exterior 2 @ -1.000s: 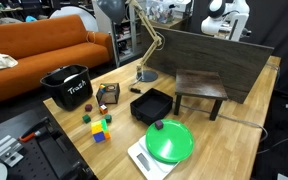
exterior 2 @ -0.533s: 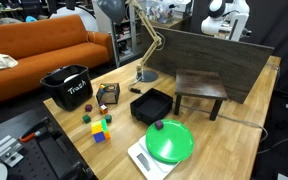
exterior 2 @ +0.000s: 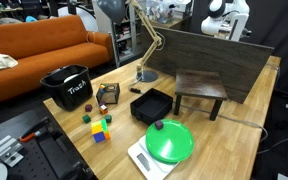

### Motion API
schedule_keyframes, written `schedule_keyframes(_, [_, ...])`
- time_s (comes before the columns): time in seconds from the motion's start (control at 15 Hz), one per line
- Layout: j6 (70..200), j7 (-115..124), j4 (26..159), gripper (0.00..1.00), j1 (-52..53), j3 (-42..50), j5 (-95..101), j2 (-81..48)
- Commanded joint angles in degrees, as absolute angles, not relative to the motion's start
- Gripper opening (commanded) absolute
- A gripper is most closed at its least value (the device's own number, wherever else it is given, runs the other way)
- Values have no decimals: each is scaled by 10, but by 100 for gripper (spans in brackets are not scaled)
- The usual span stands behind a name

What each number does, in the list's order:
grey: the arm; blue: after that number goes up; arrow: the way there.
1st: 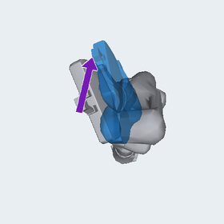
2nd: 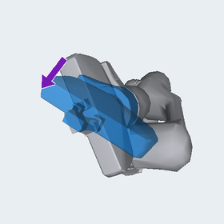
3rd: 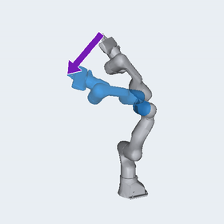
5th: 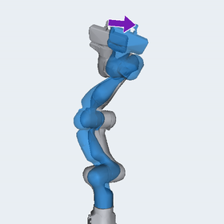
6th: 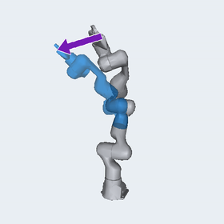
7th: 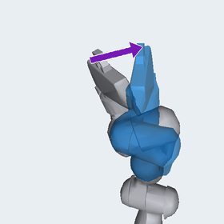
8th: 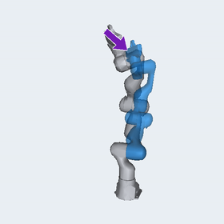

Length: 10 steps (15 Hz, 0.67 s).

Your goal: Pick the Rubik's cube on the object and put it on the table

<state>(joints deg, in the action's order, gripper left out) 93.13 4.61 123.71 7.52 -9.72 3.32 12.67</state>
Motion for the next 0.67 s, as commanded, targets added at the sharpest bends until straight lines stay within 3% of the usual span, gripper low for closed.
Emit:
schedule_keyframes(0.0, [975, 26, 1264, 100, 77, -83, -13, 117])
schedule_keyframes(0.6, [1018, 31, 1297, 100, 75, -78, -90, 69])
